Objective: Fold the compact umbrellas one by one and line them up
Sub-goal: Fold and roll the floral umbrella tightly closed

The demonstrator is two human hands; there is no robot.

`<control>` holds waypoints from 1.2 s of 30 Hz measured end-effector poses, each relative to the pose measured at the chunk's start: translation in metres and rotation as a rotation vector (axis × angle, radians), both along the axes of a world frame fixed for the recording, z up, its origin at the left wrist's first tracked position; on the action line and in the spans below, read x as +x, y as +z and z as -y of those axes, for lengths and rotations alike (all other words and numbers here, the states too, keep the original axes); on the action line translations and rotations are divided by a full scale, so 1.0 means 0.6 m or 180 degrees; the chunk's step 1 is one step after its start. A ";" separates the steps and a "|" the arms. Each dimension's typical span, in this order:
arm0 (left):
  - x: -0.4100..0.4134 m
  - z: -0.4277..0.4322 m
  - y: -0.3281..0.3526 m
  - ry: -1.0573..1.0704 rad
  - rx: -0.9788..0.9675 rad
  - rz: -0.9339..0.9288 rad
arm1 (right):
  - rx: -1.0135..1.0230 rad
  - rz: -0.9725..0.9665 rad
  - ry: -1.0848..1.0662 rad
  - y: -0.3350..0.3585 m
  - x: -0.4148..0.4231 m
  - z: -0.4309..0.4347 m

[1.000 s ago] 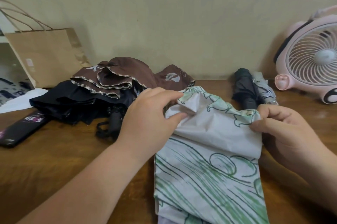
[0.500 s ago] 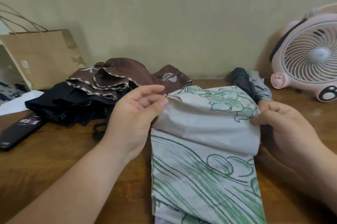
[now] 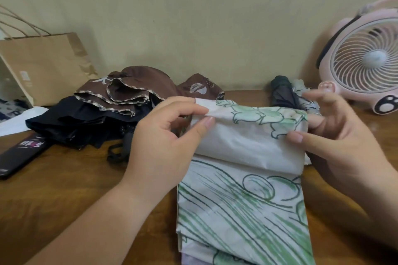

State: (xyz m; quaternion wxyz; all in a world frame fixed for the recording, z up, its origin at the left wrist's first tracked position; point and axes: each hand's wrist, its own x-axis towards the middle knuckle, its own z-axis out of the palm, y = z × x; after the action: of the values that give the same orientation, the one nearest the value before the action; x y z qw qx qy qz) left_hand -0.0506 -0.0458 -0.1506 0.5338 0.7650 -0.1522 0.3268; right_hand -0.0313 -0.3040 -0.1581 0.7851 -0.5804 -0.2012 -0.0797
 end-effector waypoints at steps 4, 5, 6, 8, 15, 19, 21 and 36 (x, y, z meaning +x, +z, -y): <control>-0.001 -0.005 0.007 -0.0351 -0.0417 -0.0329 | -0.0799 0.0536 -0.0424 0.009 -0.023 -0.005; -0.001 -0.006 0.009 -0.0459 -0.0519 -0.0390 | -0.1008 0.0607 -0.0510 0.009 -0.025 -0.005; -0.001 -0.007 0.010 -0.0540 -0.0618 -0.0409 | -0.1167 0.0636 -0.0584 0.009 -0.026 -0.005; 0.000 -0.013 0.011 -0.0577 -0.0742 -0.0364 | -0.1384 0.0718 -0.0698 0.008 -0.026 -0.004; 0.004 -0.037 0.008 -0.0776 0.0311 -0.0703 | -0.1575 0.1051 -0.0745 0.007 -0.026 0.010; 0.008 -0.041 0.008 -0.0258 0.1253 -0.0442 | -0.2452 0.1872 -0.1710 0.012 -0.050 0.031; 0.009 -0.035 0.010 -0.0045 0.1199 -0.0242 | -0.2922 0.2491 -0.1690 0.012 -0.088 0.007; 0.020 -0.012 -0.011 -0.0526 -0.0302 -0.0282 | -0.5017 0.1932 -0.0454 -0.017 -0.061 -0.051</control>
State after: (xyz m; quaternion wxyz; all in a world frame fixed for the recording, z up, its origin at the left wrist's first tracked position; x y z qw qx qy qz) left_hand -0.0383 -0.0385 -0.1573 0.6008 0.7373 -0.1754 0.2544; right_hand -0.0681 -0.2732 -0.1682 0.0559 -0.9227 -0.3628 -0.1179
